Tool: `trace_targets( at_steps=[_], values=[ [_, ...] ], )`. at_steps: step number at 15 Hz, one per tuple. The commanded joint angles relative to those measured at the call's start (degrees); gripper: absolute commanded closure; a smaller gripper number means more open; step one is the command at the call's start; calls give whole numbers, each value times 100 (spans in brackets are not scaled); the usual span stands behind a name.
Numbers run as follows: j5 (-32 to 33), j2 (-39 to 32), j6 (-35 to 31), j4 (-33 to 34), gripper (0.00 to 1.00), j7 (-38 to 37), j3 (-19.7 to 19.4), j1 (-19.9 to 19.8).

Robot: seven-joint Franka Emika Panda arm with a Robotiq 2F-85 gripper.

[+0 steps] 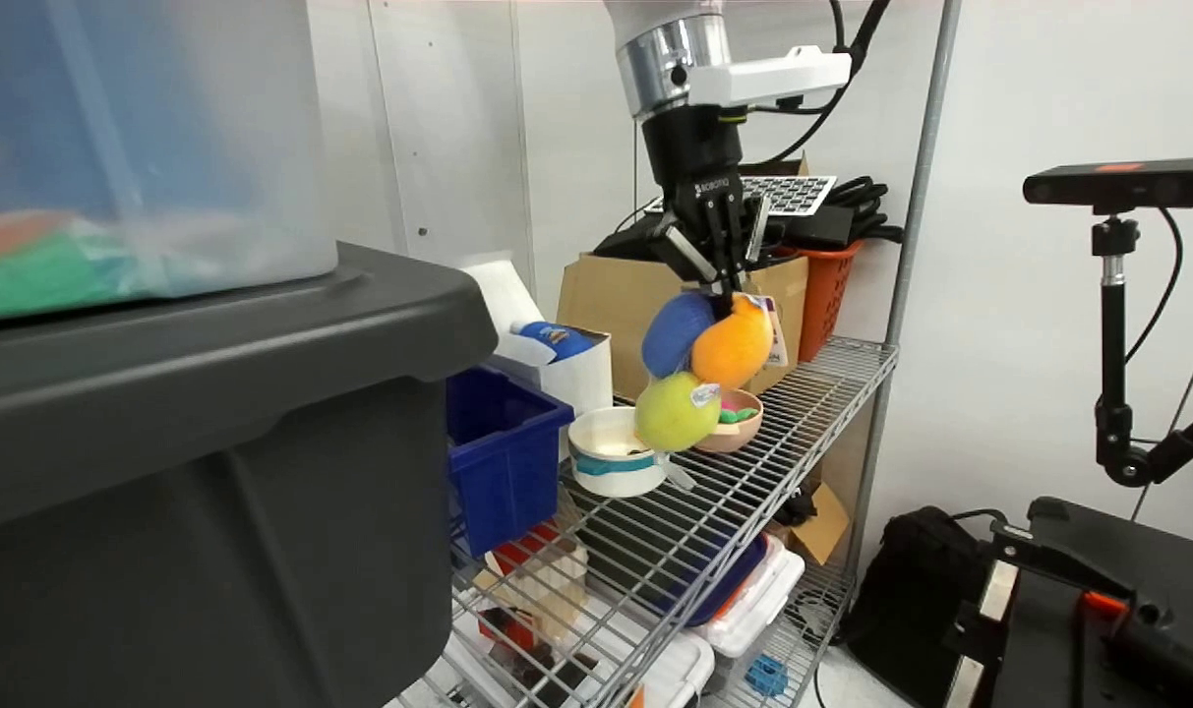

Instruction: Remove the yellow object from the blue box

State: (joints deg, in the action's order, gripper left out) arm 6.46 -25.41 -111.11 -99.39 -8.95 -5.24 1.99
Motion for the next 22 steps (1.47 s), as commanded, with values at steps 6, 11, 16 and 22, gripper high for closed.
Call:
trace_targets(
  at_steps=[6, 11, 16, 22],
  values=[
    [-28, -296, -859, -281, 98, -99, 311, 52],
    [-17, -683, -1669, -310, 98, -197, 309, 139],
    [-76, -926, -2006, -321, 98, -223, 308, 189],
    [-59, -1044, -2017, -113, 66, -257, 217, 154]
  ],
)
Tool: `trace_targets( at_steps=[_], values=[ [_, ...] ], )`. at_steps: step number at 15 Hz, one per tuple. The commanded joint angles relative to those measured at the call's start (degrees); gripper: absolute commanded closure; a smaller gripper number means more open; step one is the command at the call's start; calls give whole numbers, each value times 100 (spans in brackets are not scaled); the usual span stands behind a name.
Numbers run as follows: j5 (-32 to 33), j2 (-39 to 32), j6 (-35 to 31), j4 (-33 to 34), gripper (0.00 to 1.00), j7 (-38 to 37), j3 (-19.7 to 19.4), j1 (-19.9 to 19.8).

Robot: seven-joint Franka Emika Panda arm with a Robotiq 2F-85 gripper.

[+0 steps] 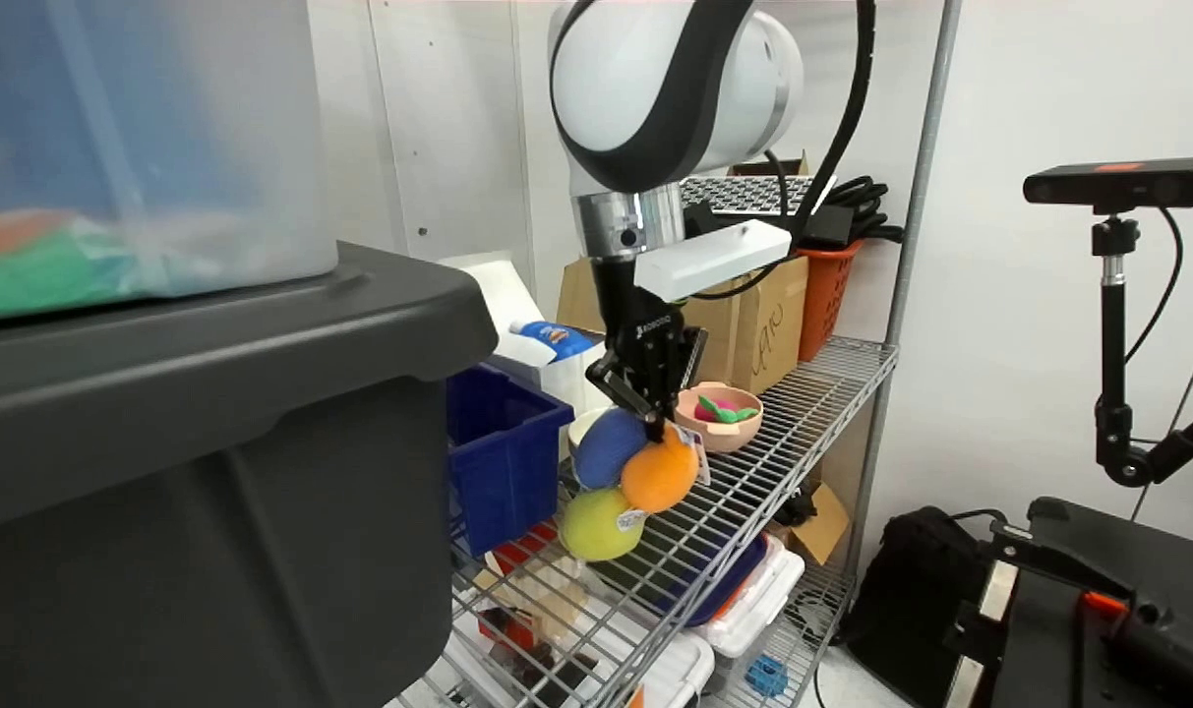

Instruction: Remove the yellow object from the blue box

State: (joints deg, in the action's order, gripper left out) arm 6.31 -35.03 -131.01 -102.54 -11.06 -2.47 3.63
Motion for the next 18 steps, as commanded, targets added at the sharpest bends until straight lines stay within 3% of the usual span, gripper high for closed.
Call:
trace_targets(
  at_steps=[1, 9, 15, 18],
  values=[
    [-37, -86, -36, 235, 61, -55, -79, -16],
    [-26, -8, -4, 438, 1, -208, -182, -18],
    [-25, 681, 328, 75, 0, -226, -158, 35],
    [-49, 1370, 584, -397, 0, -63, -83, -15]
  ],
)
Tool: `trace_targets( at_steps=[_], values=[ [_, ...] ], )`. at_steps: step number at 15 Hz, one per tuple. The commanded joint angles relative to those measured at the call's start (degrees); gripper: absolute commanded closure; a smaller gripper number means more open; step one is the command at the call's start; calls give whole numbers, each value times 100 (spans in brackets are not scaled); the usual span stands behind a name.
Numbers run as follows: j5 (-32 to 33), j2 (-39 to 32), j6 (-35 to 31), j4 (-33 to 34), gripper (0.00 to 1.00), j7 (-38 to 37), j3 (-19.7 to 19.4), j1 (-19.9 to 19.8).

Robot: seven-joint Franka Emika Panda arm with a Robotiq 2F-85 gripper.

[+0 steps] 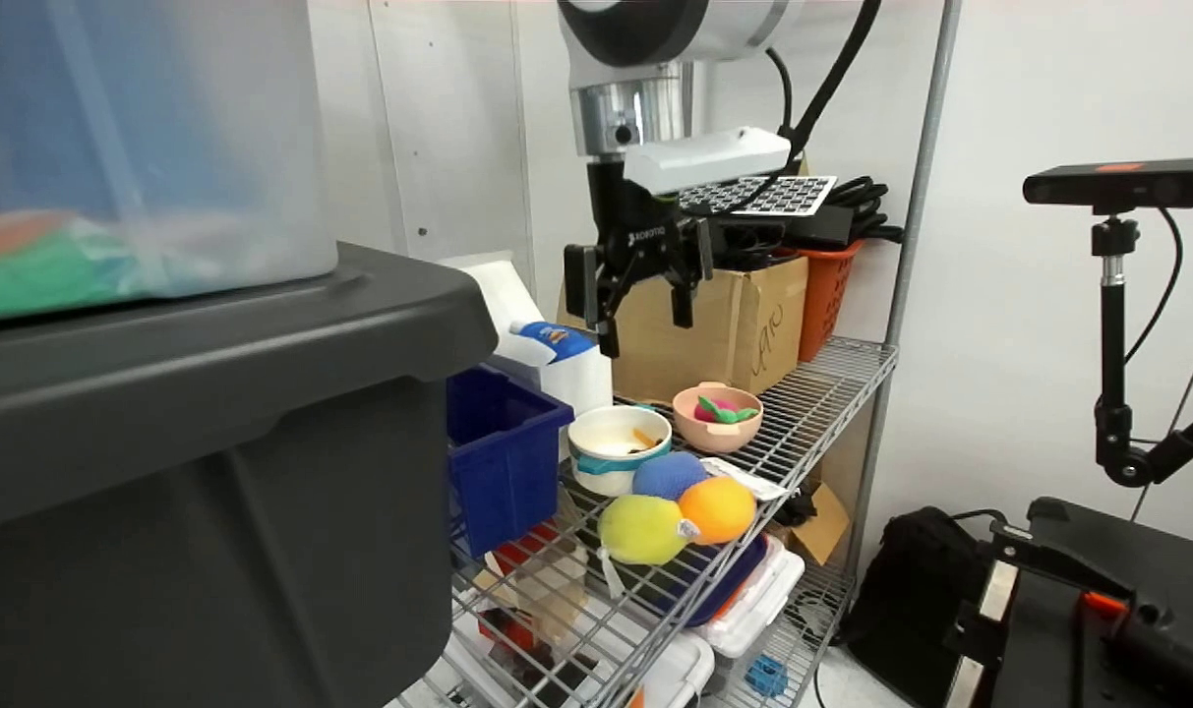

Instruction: Remove the yellow object from the blue box

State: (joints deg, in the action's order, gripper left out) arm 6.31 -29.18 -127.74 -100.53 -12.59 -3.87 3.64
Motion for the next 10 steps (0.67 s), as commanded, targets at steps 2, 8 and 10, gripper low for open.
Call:
trace_targets(
  at_steps=[2, 8, 10],
  values=[
    [-36, 1211, 454, -934, 0, 113, 85, -29],
    [-23, 2648, 792, -2536, 0, 130, 255, -27],
    [51, 3146, 603, -3074, 0, 33, 319, -25]
  ],
)
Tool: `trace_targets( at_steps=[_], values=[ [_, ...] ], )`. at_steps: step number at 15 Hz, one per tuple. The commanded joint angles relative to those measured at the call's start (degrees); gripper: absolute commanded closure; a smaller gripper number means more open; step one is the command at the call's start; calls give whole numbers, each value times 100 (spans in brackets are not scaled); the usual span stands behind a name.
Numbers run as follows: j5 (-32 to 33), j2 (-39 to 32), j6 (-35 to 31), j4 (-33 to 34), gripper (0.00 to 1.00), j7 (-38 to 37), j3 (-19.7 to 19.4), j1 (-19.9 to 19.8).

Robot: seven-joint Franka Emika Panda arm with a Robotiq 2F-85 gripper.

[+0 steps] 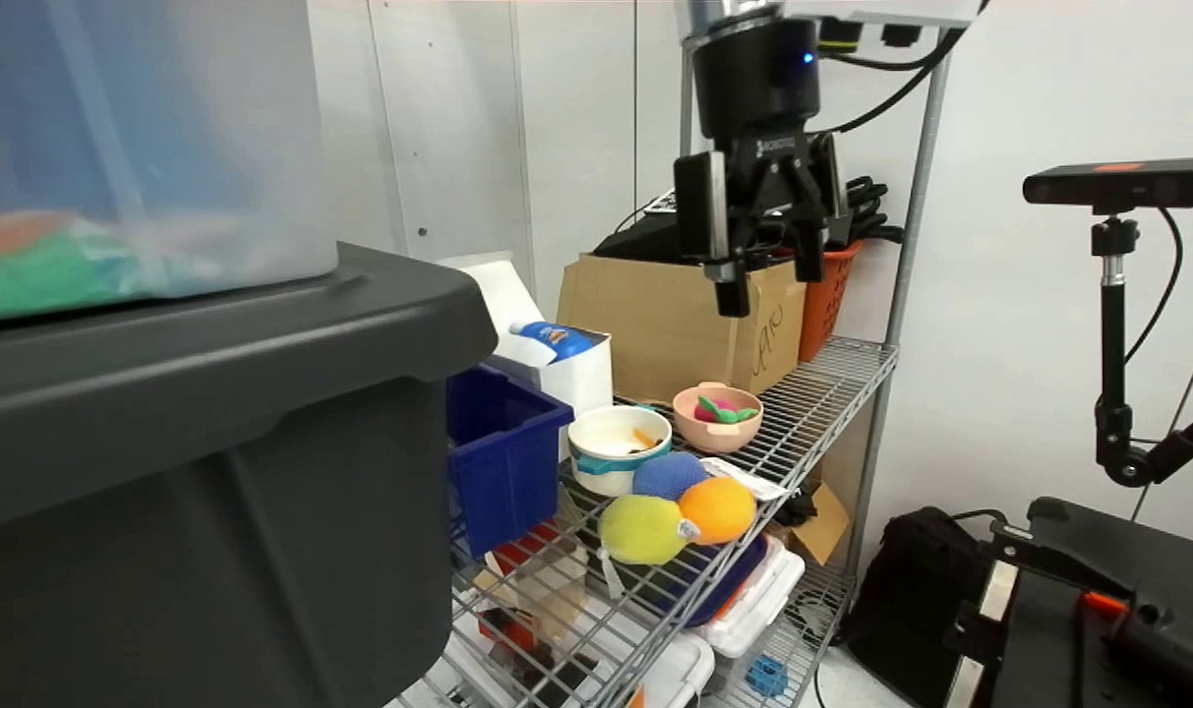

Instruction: Remove the yellow object from the blue box

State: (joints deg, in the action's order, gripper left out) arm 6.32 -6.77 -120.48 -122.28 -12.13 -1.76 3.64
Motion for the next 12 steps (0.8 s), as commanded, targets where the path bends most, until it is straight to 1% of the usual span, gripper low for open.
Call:
trace_targets(
  at_steps=[1, 5, 10, 11, 12],
  values=[
    [75, 1116, -292, -1127, 0, -58, 142, -33],
    [-43, 1808, -206, -1637, 0, 21, 248, -78],
    [-291, 2365, 67, -1844, 0, 312, 251, -75],
    [-447, 2421, 176, -1842, 0, 459, 227, -49],
    [-222, 2131, 1, -1730, 0, 200, 309, -117]
  ],
)
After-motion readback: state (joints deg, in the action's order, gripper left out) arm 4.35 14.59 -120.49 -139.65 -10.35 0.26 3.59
